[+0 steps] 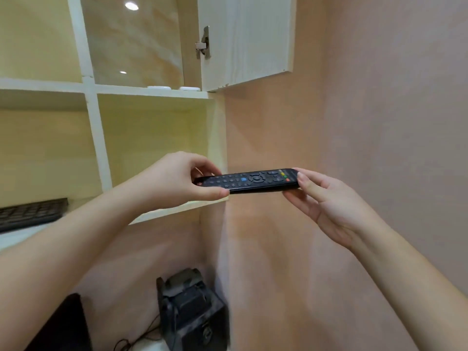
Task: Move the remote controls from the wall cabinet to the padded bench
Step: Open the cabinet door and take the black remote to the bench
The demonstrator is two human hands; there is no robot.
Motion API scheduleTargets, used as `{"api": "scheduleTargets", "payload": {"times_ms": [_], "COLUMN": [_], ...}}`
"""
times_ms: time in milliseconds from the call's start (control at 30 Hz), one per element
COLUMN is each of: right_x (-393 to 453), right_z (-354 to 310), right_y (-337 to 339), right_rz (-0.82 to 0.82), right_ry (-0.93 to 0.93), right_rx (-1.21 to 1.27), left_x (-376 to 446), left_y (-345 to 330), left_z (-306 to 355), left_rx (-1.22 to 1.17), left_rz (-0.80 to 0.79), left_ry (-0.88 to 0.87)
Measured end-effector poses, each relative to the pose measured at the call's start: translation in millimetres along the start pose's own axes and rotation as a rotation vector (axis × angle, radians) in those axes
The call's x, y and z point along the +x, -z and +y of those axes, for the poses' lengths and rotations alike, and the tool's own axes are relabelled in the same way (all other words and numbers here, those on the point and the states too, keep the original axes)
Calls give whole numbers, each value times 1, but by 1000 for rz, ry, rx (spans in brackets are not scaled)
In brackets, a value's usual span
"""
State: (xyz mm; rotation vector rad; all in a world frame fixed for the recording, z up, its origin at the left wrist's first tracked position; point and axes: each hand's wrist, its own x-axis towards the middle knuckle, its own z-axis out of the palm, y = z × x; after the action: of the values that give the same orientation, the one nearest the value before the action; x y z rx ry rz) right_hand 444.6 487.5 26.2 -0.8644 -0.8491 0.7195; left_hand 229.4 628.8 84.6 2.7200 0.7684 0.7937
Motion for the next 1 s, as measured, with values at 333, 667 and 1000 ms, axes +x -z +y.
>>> {"api": "scheduleTargets", "payload": {"times_ms": [333, 667, 1000], "right_x": [-80, -153, -244], "right_z": [-27, -44, -57], "right_y": [107, 164, 166], "right_rz": [219, 485, 819], "right_ry": [35, 77, 208], "right_rx": [47, 84, -66], "left_x": [-2, 6, 5], "left_y": [-99, -170, -221], "left_z": [90, 142, 190], "left_rx": [-150, -415, -718], "left_rz": [-69, -155, -437], "left_ry": [-66, -191, -394]}}
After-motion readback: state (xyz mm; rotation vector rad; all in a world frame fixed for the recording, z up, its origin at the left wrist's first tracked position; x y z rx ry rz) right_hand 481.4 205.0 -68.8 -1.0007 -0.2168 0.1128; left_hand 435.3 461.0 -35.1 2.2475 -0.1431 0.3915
